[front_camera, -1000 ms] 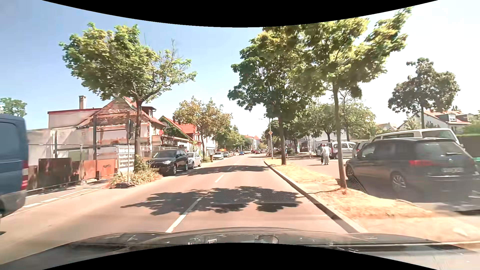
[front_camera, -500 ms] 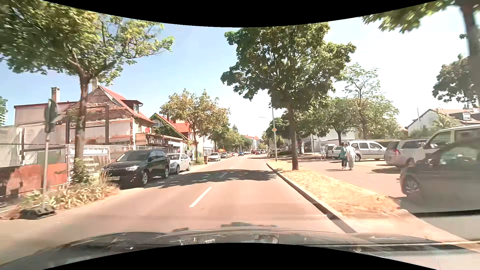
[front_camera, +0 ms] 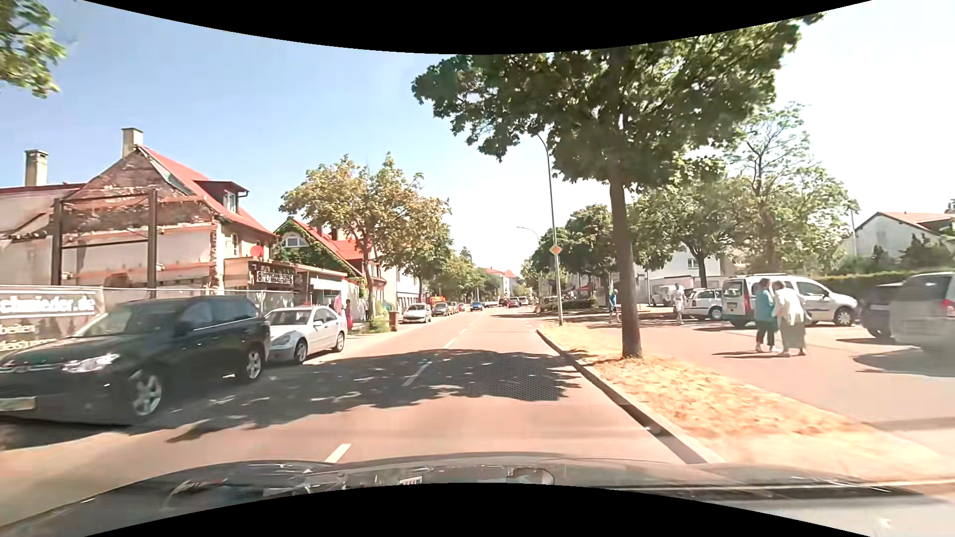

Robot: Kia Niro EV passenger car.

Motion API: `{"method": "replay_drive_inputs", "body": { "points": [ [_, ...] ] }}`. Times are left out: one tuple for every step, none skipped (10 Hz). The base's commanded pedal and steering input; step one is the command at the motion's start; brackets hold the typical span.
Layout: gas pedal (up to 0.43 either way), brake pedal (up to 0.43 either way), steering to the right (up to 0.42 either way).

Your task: Follow the waypoints while adhering to traffic rules and regulations

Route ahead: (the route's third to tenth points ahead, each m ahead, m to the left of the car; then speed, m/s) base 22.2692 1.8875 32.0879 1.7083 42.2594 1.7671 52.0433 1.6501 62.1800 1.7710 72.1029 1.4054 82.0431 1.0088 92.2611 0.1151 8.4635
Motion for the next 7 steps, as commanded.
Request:
{"method": "replay_drive_inputs", "body": {
  "points": [
    [0.079, 0.0, 0.0],
    [0.087, 0.0, 0.0],
    [0.087, 0.0, 0.0],
    [0.087, 0.0, 0.001],
    [0.087, 0.0, 0.001],
    [0.087, 0.0, 0.001],
    [0.11, 0.0, 0.0]
  ]
}}
